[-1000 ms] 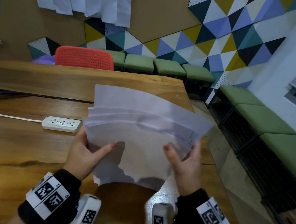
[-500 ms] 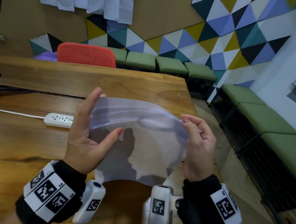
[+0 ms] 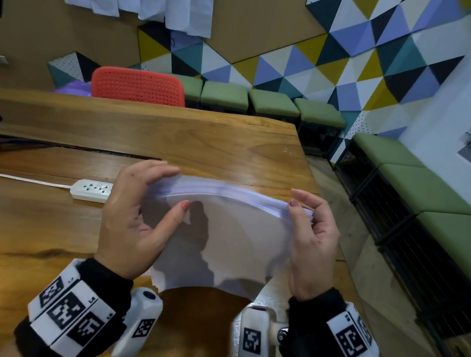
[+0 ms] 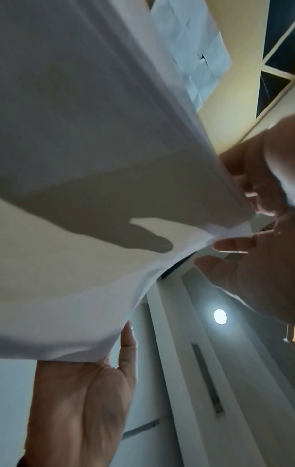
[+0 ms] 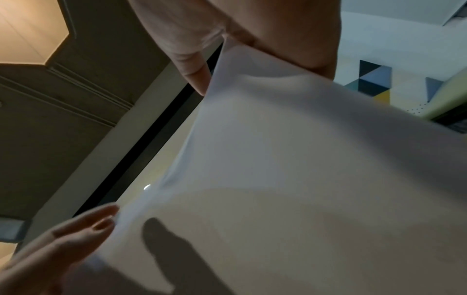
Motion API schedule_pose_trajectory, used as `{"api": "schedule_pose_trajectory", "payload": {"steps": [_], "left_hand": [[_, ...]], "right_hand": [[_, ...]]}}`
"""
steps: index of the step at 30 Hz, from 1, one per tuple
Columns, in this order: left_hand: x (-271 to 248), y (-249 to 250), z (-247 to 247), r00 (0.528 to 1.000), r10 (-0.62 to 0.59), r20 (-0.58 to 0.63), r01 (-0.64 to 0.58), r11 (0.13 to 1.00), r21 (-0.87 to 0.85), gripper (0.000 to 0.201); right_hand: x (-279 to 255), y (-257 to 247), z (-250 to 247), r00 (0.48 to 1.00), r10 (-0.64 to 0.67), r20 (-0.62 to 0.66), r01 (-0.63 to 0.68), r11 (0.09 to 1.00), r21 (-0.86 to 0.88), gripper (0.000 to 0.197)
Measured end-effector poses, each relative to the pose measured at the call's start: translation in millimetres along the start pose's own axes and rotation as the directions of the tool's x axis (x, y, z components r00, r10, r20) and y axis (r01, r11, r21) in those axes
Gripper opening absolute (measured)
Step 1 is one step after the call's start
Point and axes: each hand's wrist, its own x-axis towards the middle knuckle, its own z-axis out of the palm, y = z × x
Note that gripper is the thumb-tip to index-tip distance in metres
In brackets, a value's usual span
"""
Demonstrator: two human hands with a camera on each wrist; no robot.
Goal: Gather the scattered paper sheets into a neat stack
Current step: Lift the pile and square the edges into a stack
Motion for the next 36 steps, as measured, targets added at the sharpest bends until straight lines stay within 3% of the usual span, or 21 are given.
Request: {"api": "schedule_pose_trajectory", "payload": {"steps": [5,11,16,18,21,23,24,25,27,29,30,34,36], "left_hand": [[-15.7,-11.2,-0.9,0.982,-0.190,0.013,0.191,0.976,-0.109,0.038],[-19.2,-7.1,6.9,0.970,-0.241,0.032,0.243,0.946,-0.216,0.067],[-20.7,-4.2,7.3,0.934,-0.351,0.062,0.355,0.904,-0.239,0.086],[-20.0,-7.8,7.8,0.893,-0.443,0.082,0.446,0.843,-0.299,0.089],[-24.8,-20.6,8.5,0.794,-0.540,0.279,0.606,0.664,-0.438,0.100],[-31.2,-24.6,10.6,0.739,-0.560,0.373,0.673,0.614,-0.412,0.098],[-33.8,-24.3,13.9,0.722,-0.577,0.383,0.692,0.615,-0.378,0.088],[-35.5,-23.9,18.0,0.719,-0.598,0.354,0.695,0.620,-0.364,0.074],[-35.3,-21.6,21.1,0.748,-0.612,0.257,0.658,0.636,-0.403,0.041],[-34.3,-21.1,20.3,0.785,-0.568,0.249,0.617,0.675,-0.405,0.038],[-35.5,-22.8,19.9,0.778,-0.565,0.275,0.628,0.681,-0.377,0.040],[-44.5,-27.5,19.8,0.673,-0.643,0.366,0.739,0.611,-0.285,0.032],[-49.6,-29.4,21.4,0.656,-0.660,0.367,0.754,0.601,-0.265,0.025]], "right_hand": [[0.5,4.5,-2.8,1.000,0.022,-0.004,-0.022,0.999,0.035,0.008],[0.3,13.1,-0.9,0.998,0.065,-0.017,-0.063,0.995,0.078,0.015],[-1.9,6.4,-4.8,0.991,0.093,0.091,-0.103,0.988,0.113,0.029],[-2.4,7.2,-8.3,0.986,0.097,0.139,-0.111,0.989,0.094,0.047],[-8.6,19.5,-9.1,0.980,0.117,0.159,-0.117,0.993,-0.008,0.084],[-12.9,28.5,-9.3,0.965,0.178,0.191,-0.166,0.983,-0.079,0.095],[-13.6,32.9,-10.7,0.957,0.201,0.209,-0.191,0.979,-0.067,0.086],[-13.6,37.2,-12.2,0.960,0.194,0.201,-0.190,0.981,-0.039,0.064],[-15.5,34.7,-10.5,0.975,0.147,0.165,-0.146,0.989,-0.015,0.031],[-17.1,37.0,-10.1,0.987,0.089,0.132,-0.089,0.996,-0.011,0.028],[-18.4,40.6,-10.7,0.989,0.092,0.117,-0.089,0.996,-0.029,0.029],[-24.7,64.6,-12.1,0.947,0.278,0.162,-0.252,0.954,-0.161,0.029],[-28.6,71.2,-9.8,0.929,0.335,0.158,-0.299,0.930,-0.214,0.025]]}}
